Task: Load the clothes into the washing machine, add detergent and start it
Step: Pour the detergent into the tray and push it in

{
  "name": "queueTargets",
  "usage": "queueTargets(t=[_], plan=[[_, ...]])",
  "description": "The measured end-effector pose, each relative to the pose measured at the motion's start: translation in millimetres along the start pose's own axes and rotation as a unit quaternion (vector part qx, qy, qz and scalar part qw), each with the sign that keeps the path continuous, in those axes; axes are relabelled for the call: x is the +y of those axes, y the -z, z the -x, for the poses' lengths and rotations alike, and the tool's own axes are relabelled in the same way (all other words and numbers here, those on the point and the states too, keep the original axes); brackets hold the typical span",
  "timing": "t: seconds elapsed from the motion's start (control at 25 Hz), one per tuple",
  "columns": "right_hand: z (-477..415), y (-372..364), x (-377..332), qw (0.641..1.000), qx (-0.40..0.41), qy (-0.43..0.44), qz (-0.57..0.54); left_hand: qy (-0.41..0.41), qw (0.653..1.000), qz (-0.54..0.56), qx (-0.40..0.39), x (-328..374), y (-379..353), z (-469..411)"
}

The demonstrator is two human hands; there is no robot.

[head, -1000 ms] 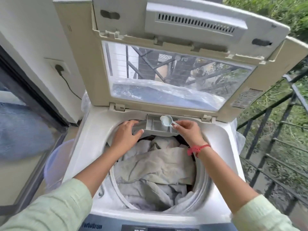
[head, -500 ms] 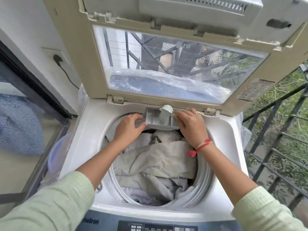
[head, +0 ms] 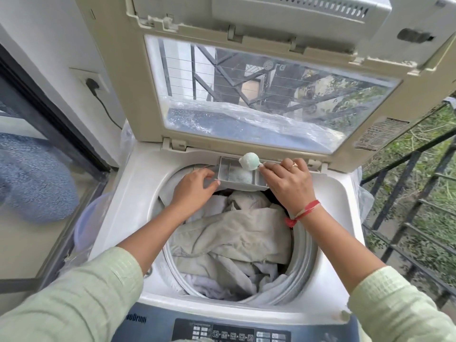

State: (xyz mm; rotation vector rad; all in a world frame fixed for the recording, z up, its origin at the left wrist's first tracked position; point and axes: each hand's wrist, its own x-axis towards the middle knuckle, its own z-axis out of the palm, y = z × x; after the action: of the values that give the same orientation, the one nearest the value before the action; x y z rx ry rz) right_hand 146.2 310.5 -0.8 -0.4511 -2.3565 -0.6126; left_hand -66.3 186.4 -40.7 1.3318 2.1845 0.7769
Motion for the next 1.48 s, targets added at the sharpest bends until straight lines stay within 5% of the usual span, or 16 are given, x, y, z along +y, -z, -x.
queueTargets(t=[0.36, 0.48, 0.52, 0.64, 0.84, 0.88, 0.96, 1.08, 1.16, 1.36, 1.48], plan=[[15, -4, -8, 0.995, -0.024, -0.084, -0.056, -0.007, 1.0, 0.001, 0.001, -1, -1, 0], [23, -4, -14, 0.959, -0.031, -0.253, -0.122, -0.008, 1.0, 0.001, 0.005, 0, 0, 1], [26, -2, -16, 0.91, -0.04, -0.369, -0.187, -0.009, 1.0, -0.002, 0.005, 1, 0, 1], [30, 11, -21, 0.649, -0.005, -0.625, -0.434, -0.008, 1.0, 0.002, 0.014, 3, 2, 2], [30, 48, -33, 0.279, 0.087, -0.71, -0.641, -0.016, 0.999, 0.03, 0.021, 4, 4, 2], [32, 49, -32, 0.22, 0.111, -0.721, -0.647, -0.015, 0.999, 0.035, 0.021, 5, 5, 2], [33, 47, -35, 0.165, 0.146, -0.74, -0.636, -0.01, 0.999, 0.04, 0.024, 9, 4, 1], [35, 39, -57, 0.153, 0.133, -0.765, -0.612, -0.001, 0.998, 0.048, 0.043, 9, 3, 0], [35, 30, -69, 0.186, 0.078, -0.791, -0.577, 0.003, 0.997, 0.055, 0.049, 10, 2, -1], [29, -4, -63, 0.393, -0.029, -0.782, -0.482, 0.013, 0.994, 0.085, 0.061, 6, -1, -3], [29, -13, -63, 0.456, -0.026, -0.771, -0.443, 0.028, 0.986, 0.138, 0.087, 7, -5, -5]])
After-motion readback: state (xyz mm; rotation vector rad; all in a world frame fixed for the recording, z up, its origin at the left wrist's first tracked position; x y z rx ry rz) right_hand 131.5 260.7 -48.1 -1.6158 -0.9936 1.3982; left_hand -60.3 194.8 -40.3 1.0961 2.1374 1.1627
